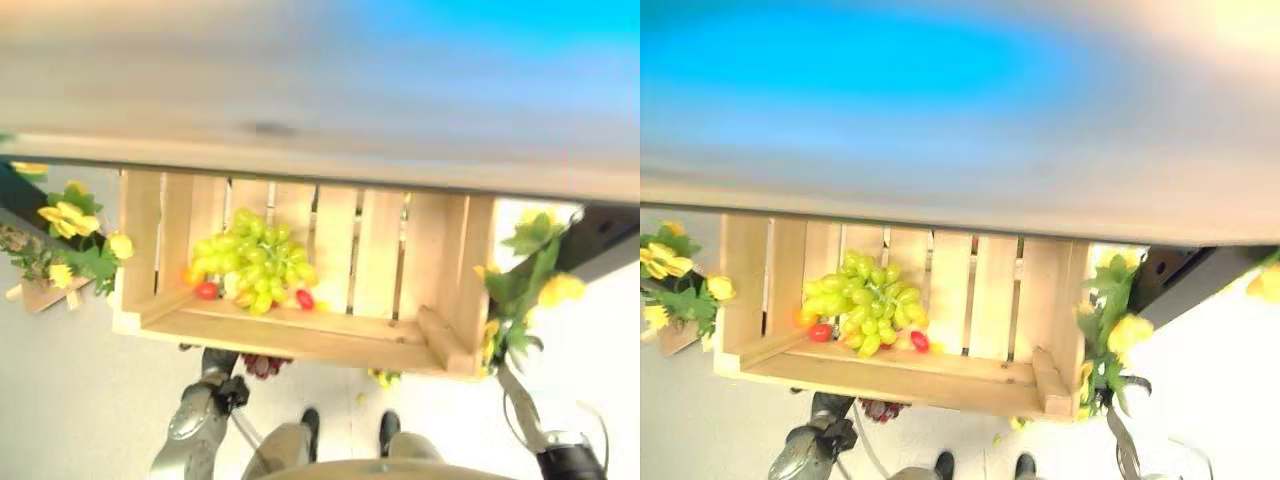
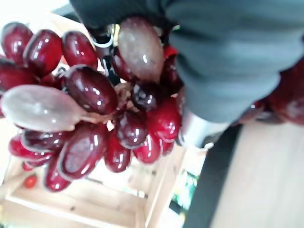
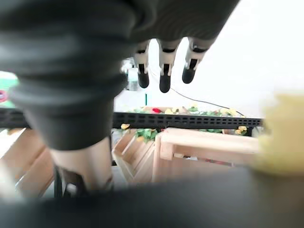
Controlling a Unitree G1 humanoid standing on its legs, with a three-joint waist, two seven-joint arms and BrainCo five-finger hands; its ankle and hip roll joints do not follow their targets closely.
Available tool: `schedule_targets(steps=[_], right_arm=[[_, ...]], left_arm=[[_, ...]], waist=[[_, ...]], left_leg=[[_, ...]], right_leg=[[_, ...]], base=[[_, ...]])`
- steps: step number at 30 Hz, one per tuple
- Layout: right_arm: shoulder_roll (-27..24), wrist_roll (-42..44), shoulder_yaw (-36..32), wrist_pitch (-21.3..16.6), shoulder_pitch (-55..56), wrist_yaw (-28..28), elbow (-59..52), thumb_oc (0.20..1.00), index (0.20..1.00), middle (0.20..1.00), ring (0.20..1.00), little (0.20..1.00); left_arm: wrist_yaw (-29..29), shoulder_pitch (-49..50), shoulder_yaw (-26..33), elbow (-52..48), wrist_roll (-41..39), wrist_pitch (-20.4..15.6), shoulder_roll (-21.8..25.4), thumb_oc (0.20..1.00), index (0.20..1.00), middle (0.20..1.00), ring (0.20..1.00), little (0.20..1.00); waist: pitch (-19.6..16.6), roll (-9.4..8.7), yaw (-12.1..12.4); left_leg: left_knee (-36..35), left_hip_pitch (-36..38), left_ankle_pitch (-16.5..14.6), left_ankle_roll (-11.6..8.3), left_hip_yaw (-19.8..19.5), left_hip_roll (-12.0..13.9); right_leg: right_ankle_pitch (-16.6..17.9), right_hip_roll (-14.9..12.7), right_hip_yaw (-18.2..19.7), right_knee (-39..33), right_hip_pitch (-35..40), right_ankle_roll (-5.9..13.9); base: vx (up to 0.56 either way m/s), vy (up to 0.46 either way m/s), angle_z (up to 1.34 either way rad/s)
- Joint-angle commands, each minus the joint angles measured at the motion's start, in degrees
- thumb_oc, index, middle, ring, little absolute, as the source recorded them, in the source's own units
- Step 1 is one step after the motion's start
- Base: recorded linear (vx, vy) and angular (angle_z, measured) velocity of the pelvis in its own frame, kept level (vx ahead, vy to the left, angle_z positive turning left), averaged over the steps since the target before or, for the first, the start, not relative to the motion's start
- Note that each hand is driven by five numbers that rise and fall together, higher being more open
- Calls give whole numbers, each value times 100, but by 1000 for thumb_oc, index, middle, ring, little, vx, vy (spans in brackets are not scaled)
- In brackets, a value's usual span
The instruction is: Pick up the fruits from the basket on one side to the basket on the other side
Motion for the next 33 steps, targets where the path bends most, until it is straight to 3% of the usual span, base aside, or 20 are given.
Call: schedule_targets(steps=[1,7,10,12,15,19,20,26,29,30,33], right_arm=[[167,24,698,-314,-241,259,-91,1000,1000,1000,1000,1000],[342,36,691,-315,-289,200,-63,1000,1000,1000,1000,1000],[466,20,768,-280,-324,244,-27,1000,1000,1000,1000,1000],[471,-46,794,-256,-347,259,-34,1000,1000,1000,1000,1000],[436,-60,755,-267,-283,312,-66,1000,1000,1000,1000,1000],[415,-64,727,-283,-265,311,-84,1000,1000,1000,1000,1000],[427,-60,733,-294,-282,315,-92,1000,1000,1000,1000,1000],[413,-185,752,-279,-389,297,-146,1000,1000,1000,1000,1000],[388,-174,784,-267,-459,320,-121,1000,1000,1000,1000,1000],[305,-221,801,-265,-464,343,-197,1000,1000,1000,1000,1000],[240,-179,774,-264,-443,361,-322,1000,1000,1000,1000,1000]], left_arm=[[9,-655,497,-885,-22,-784,170,200,200,200,200,200],[38,-627,541,-912,179,-714,373,200,200,200,200,200],[37,-530,687,-917,343,-708,511,200,200,200,200,200],[75,-514,744,-898,369,-717,520,200,200,200,200,200],[54,-538,708,-885,322,-741,557,200,200,200,200,200],[46,-591,647,-844,296,-720,565,200,200,200,200,200],[77,-616,668,-821,270,-705,562,200,200,200,200,200],[213,-559,818,-747,204,-712,560,200,200,200,200,200],[241,-514,875,-716,156,-748,535,200,200,200,200,200],[255,-458,949,-720,96,-768,440,200,200,200,200,200],[239,-380,1007,-733,26,-763,392,200,200,200,200,200]], waist=[[-631,-136,25],[-483,-395,52],[-266,-576,191],[-154,-588,236],[-129,-574,320],[-204,-434,419],[-297,-336,533],[-586,-383,896],[-551,-397,918],[-588,-400,916],[-573,-352,916]], left_leg=[[-610,1572,-1142,544,-258,-164],[-1222,1525,-892,681,-106,-21],[-1807,1451,-470,715,93,63],[-1818,1394,-324,717,210,78],[-1812,1058,-61,729,335,142],[-1806,752,119,756,434,296],[-1812,600,189,729,559,444],[-1777,156,372,527,863,671],[-1750,63,459,421,919,783],[-1719,24,511,310,948,877],[-1714,-25,635,164,936,1043]], right_leg=[[451,215,20,-858,-920,-132],[858,188,69,-1082,-1255,174],[944,276,-8,-1168,-1414,348],[870,227,-121,-948,-1433,385],[594,200,413,-351,-1181,320],[332,28,638,256,-1052,230],[18,-119,664,600,-740,197],[21,-465,610,246,100,427],[-218,-310,601,26,124,434],[-290,-153,595,-495,308,376],[-367,15,610,-832,426,256]], base=[[-225,136,31],[-292,113,12],[-346,80,13],[-381,93,-23],[-298,29,-37],[-281,7,-6],[-168,-26,-17],[-162,-155,-34],[-84,-204,-50],[-34,-247,-28],[-65,-271,-14]])
